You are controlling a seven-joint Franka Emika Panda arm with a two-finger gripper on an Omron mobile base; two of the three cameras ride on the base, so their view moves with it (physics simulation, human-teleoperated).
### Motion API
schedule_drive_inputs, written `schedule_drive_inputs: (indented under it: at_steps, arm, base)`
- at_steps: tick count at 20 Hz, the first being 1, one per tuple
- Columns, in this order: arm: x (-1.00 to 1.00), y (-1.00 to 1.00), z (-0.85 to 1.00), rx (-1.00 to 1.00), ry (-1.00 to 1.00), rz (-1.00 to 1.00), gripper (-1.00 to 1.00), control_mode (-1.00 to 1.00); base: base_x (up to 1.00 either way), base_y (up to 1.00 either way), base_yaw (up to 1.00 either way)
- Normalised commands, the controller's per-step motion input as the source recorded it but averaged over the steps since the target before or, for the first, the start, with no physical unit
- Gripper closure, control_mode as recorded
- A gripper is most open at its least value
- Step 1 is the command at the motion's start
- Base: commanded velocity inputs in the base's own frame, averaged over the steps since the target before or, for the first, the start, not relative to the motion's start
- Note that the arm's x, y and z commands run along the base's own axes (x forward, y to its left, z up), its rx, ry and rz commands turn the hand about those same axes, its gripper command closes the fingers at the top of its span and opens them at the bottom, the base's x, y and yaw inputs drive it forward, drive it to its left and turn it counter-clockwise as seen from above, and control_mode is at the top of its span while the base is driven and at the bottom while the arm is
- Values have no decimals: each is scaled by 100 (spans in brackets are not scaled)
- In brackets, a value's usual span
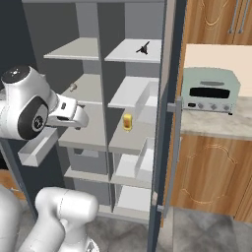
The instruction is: Pick up the frozen fish from the freezer, place it on any shelf in the fridge, and close the fridge and freezer doors when done.
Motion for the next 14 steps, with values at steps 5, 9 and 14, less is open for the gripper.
schedule_drive_inputs:
  at_steps: [5,9,14]
  arm:
    - [-23,3,0,0,0,0,-100,-100]
    - [-71,61,26,-1,-21,2,-100,-100]
    - [-57,100,20,-9,-41,-1,-100,-100]
  base:
    - [0,0,0]
    - [0,0,0]
    - [0,0,0]
